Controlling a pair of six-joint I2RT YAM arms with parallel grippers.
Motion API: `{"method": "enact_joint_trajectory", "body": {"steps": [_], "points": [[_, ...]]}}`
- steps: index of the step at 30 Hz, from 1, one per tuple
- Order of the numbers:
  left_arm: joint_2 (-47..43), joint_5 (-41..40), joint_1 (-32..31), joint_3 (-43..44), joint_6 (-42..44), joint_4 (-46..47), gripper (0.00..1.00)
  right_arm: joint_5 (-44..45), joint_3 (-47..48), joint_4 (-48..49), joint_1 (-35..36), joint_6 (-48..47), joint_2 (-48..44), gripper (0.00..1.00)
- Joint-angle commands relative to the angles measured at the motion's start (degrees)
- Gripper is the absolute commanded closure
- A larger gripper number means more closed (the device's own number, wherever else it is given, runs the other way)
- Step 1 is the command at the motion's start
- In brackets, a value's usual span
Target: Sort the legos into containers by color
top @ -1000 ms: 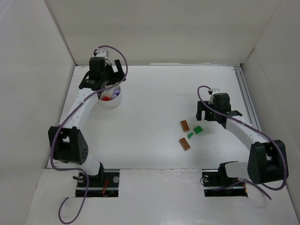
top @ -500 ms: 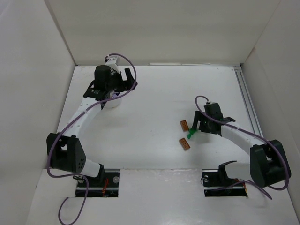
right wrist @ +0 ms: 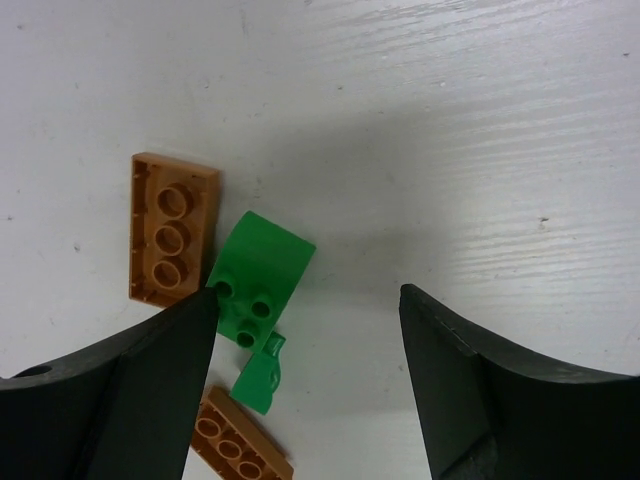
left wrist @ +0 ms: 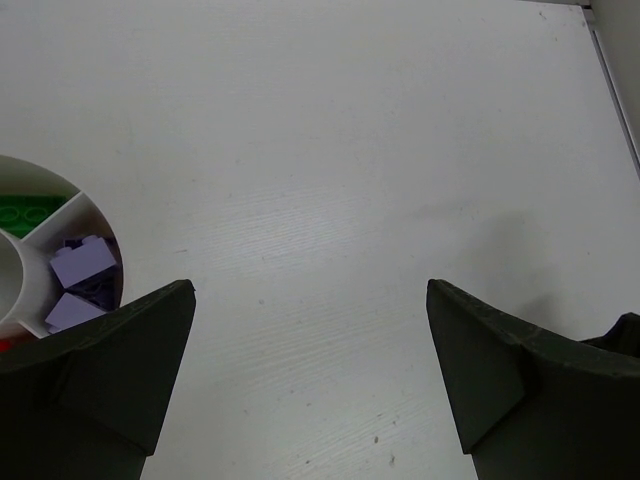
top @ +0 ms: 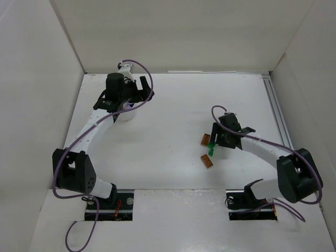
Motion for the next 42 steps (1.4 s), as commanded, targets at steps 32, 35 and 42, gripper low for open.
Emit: {"method": "enact_joint_trajectory", "body": {"steps": [32,35,42], "points": [[-2.52,2.25,-0.37,-2.20,0.04,2.13,0.00,8.31,6.11,-4.08,10.17,-0.53,7.30,0.39],[-2.52,2.25,-0.37,-2.20,0.04,2.13,0.00,9.02,6.11,-3.03,9.65,-0.53,7.91,0.40],[-2.52,4.09,-0.37,-2.20,0.04,2.65,0.00,10.16,6.11,0.06,9.12,-0.53,9.66,0.40]]}}
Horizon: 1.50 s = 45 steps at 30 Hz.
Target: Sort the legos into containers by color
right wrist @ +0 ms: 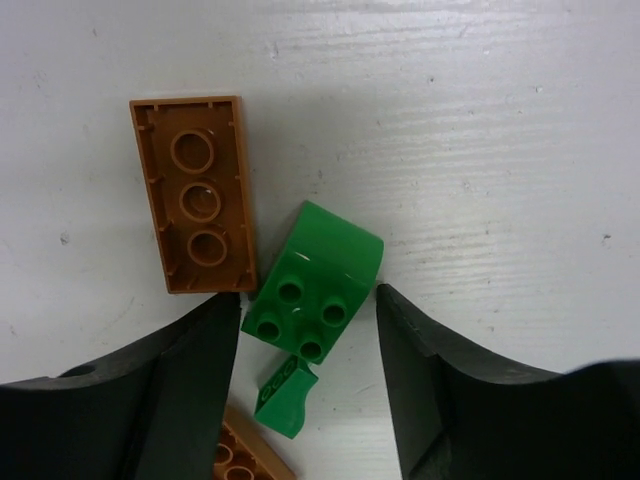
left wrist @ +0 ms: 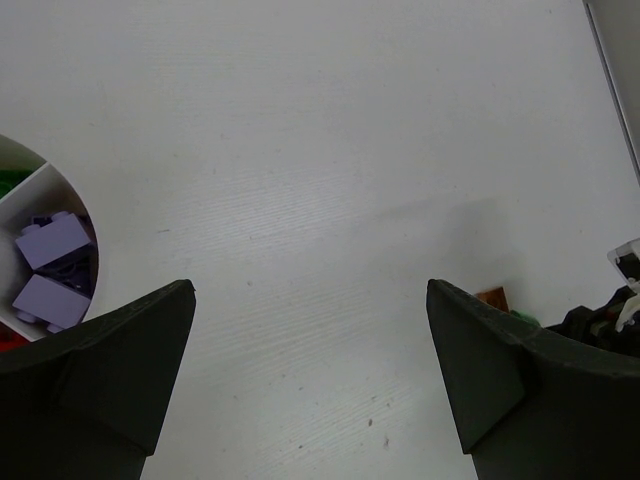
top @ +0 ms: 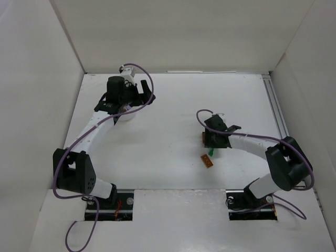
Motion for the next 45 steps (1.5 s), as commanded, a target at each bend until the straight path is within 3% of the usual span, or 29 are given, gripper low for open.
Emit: {"method": "enact_joint_trajectory", "body": {"steps": [1,5,7,12,16,17,21,22,24,27,33,40,45], "points": [[-2.13,1.89,-0.35,0.73,0.70,1.80,0.00,1.81,2.19,2.85,-0.59,0.89,1.52,0.38],[-2.74,1.89,-0.35,0.11,-0.35,2.50,0.00,0.15,2.73,3.47,-1.12,1.68,2.22,0.34],[-3.27,1.89,-0.35,-0.50,-0.36,2.50,0.00,0.14,2.73,4.00,-1.12,2.29,2.84,0.39],[-3.80,1.89,-0.35,-1.64,-0.88,2.50,0.00,0.14,2.20,2.95,-1.12,1.78,1.61,0.64],[-4.32,3.90,-0.35,-1.64,-0.89,2.50,0.00,-2.84,1.59,7.68,2.12,-9.80,-3.22,0.73],[-4.32,5.13,-0.35,-1.64,-0.89,2.50,0.00,-3.72,0.80,11.52,2.83,-17.40,-6.19,0.74],[-3.80,16.62,-0.35,-4.62,-1.50,6.88,0.00,-13.10,-0.79,19.98,4.94,-34.40,-15.51,0.73],[-3.80,23.27,-0.35,-5.76,-3.42,8.64,0.00,-18.87,-1.57,21.47,5.56,-38.00,-17.27,0.71],[-3.80,35.99,-0.96,-11.54,-9.02,21.32,0.00,-26.27,-1.58,23.24,6.27,-45.73,-21.40,0.70],[-3.80,41.87,-3.32,-13.51,-12.49,26.58,0.02,-30.96,0.08,23.86,6.27,-50.77,-23.53,0.70],[-3.27,41.26,-12.47,-12.72,-12.49,27.19,0.02,-43.18,3.78,23.86,6.79,-55.35,-21.96,0.70],[-2.13,35.21,-15.38,-12.10,-13.54,25.37,0.10,-42.67,5.80,23.86,7.58,-57.03,-21.42,0.70],[-0.82,28.88,-17.92,-9.74,-10.82,21.14,0.20,-43.98,6.86,24.57,8.20,-57.03,-22.56,0.70]]}}
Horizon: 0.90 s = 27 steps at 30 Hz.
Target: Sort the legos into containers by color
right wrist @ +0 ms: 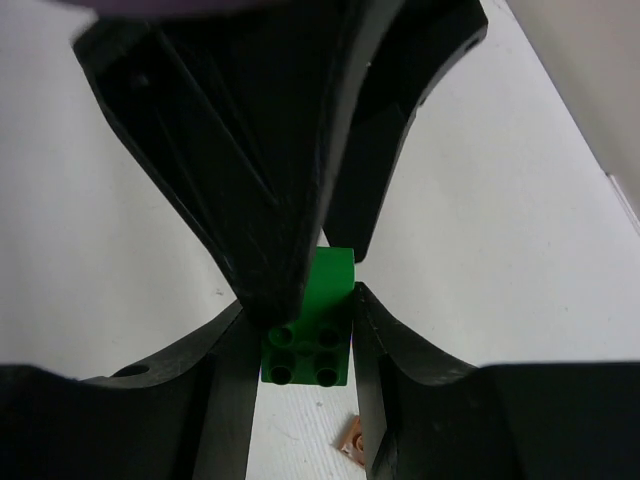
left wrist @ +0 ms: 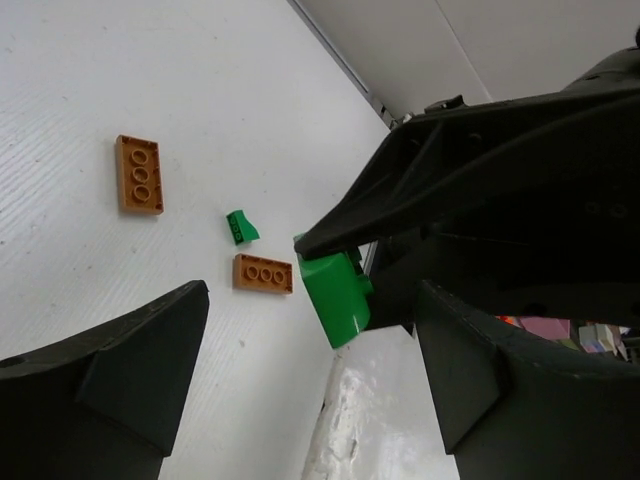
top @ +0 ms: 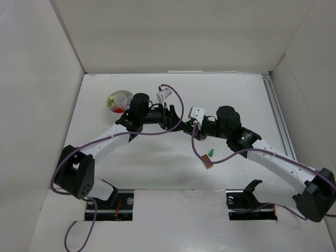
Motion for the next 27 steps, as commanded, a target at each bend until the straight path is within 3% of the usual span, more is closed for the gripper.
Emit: {"method": "enact_joint_trajectory", "body": {"steps": [1,5,6,9,14,18,23,25,26,27], "points": [[0.55,-4.56,-1.94,3.49,1.75,-1.02,0.24,-2.49,3.16,3.71,0.88,-1.25,-1.54,0.70],[1.07,-6.68,-3.18,4.63,1.75,-1.03,0.36,-3.72,3.69,3.71,1.41,-1.25,-1.54,0.70],[1.07,-6.69,-3.18,4.64,1.75,-1.03,0.47,-3.72,3.69,3.71,1.41,-1.25,-1.54,0.70],[1.07,-7.39,-3.80,5.16,1.75,-1.03,0.60,-3.20,3.69,3.71,1.41,-1.25,-1.54,0.70],[1.07,-5.99,-3.80,5.16,2.27,-1.56,1.00,1.80,3.69,3.71,1.41,-0.46,-2.06,0.69],[0.55,-5.46,-3.80,5.77,2.97,-2.61,1.00,9.62,3.69,4.24,1.41,1.65,-2.06,0.65],[0.55,-6.07,-2.40,7.53,2.98,-5.24,1.00,14.90,4.83,4.86,1.41,2.97,-2.06,0.43],[1.24,-6.07,-0.29,8.23,3.50,-6.03,1.00,14.91,5.45,4.86,1.41,2.97,-1.45,0.21],[1.25,-6.07,0.33,8.76,3.51,-6.91,1.00,15.95,5.97,4.86,1.41,2.97,-1.45,0.03],[1.77,-6.68,1.03,9.64,4.03,-8.57,1.00,16.83,6.59,4.86,1.41,3.58,-0.93,0.00]]}}
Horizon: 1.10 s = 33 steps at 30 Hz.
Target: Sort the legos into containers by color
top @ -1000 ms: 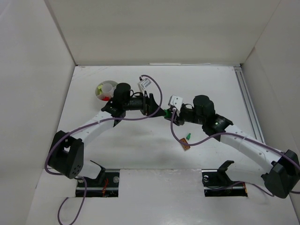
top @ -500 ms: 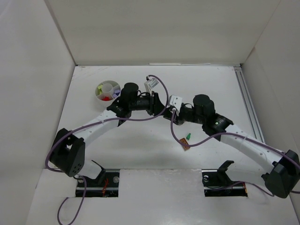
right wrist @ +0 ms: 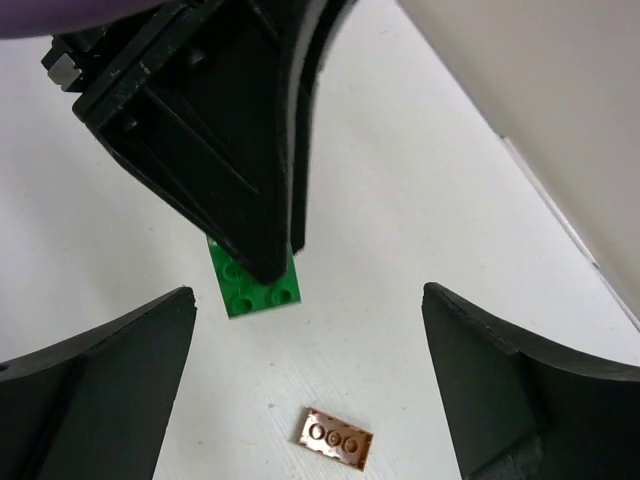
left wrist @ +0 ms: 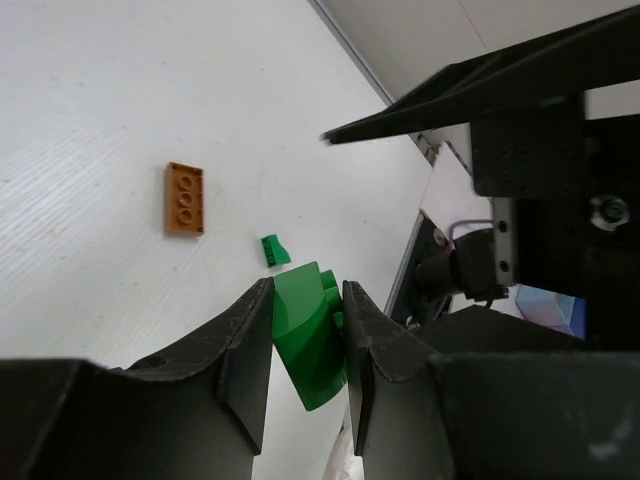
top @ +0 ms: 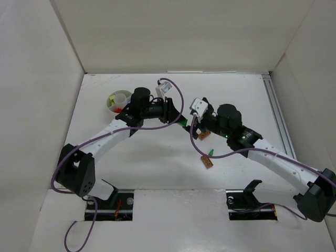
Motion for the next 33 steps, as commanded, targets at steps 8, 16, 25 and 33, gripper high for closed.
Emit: {"method": "enact_joint_trajectory", "body": {"steps": [8,16,25,33], "points": [[1.74,-11.72,10.14,9.16,5.02,-11.27,1.00,5.11,5.29,2.85,-5.41,5.34,1.58,0.00],[14.29,-38.71,21.73,29.19,7.06,-25.15,1.00,-2.88,5.29,-0.94,-16.49,10.45,5.62,0.00],[28.62,-45.32,25.71,44.15,9.95,-32.81,1.00,-2.36,4.24,-2.52,-20.62,10.98,6.68,0.00],[32.32,-52.18,25.71,46.70,10.48,-34.21,1.00,-1.22,3.09,-2.52,-21.15,12.74,6.68,0.00]]}}
